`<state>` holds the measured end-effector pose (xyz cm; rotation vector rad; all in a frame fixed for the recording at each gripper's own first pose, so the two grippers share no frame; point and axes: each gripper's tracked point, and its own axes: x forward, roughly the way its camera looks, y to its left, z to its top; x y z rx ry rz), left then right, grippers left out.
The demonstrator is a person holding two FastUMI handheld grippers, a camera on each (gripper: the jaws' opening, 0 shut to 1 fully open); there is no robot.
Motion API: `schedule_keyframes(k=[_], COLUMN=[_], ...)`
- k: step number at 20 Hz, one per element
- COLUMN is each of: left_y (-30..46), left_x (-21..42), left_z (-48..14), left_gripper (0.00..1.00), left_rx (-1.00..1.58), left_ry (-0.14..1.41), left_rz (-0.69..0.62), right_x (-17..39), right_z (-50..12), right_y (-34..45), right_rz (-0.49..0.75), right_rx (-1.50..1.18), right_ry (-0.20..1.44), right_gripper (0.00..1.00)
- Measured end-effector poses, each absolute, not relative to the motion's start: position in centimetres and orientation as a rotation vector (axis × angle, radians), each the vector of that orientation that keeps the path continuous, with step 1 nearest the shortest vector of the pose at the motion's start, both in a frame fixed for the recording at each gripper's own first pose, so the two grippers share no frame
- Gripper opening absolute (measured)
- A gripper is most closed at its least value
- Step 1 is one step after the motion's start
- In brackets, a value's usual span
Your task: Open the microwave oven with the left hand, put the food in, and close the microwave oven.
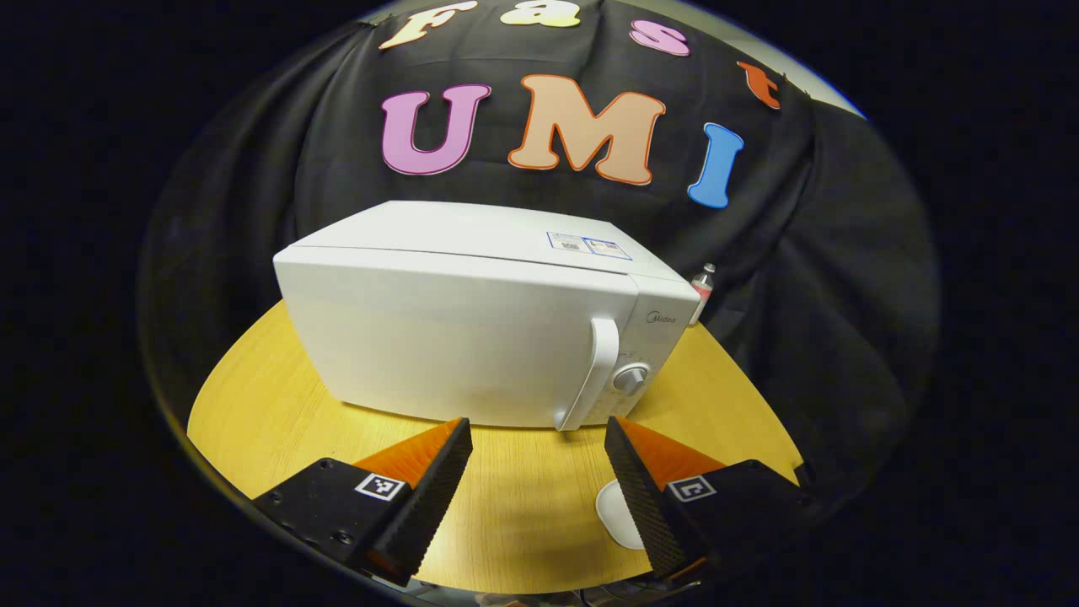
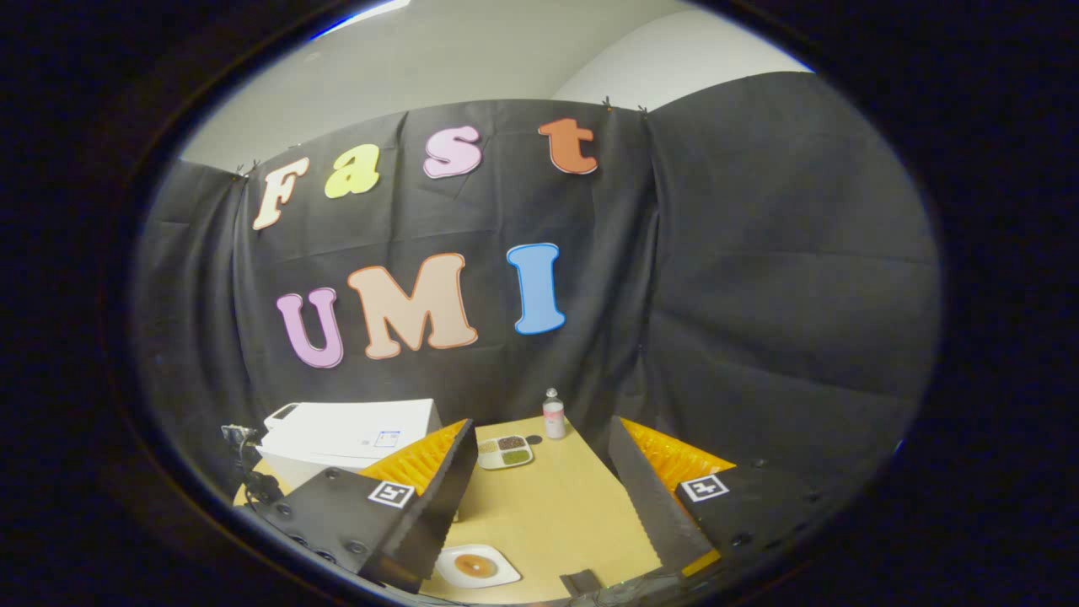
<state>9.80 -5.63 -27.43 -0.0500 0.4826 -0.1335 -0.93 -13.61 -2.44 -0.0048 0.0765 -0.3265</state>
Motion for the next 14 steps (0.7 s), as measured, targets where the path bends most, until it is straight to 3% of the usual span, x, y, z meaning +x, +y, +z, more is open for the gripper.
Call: schedule_keyframes(k=[6, 7, 8, 10, 14], left_y=[-8.9, -9.5, -9.9, -10.7, -10.7], left_x=[13.1, 13.8, 14.3, 15.0, 16.8], left_z=[-30.5, -31.0, -31.5, -32.7, -33.9], left_gripper=[0.98, 0.98, 0.98, 0.96, 0.81], left_rx=[-0.012, -0.003, 0.002, 0.019, 0.039], left_ry=[0.502, 0.501, 0.499, 0.511, 0.509], left_rz=[-0.195, -0.199, -0.205, -0.213, -0.189], right_x=[-1.6, -1.7, -1.7, -1.8, -2.3], right_z=[-3.5, -3.5, -3.4, -3.8, -4.9], right_y=[-14.2, -14.4, -14.4, -14.7, -15.2], right_rz=[-0.354, -0.356, -0.359, -0.367, -0.385], right_rx=[-0.004, -0.003, -0.003, -0.002, -0.001], right_ry=[0.115, 0.114, 0.114, 0.122, 0.150], right_gripper=[0.91, 0.98, 0.91, 0.91, 0.91])
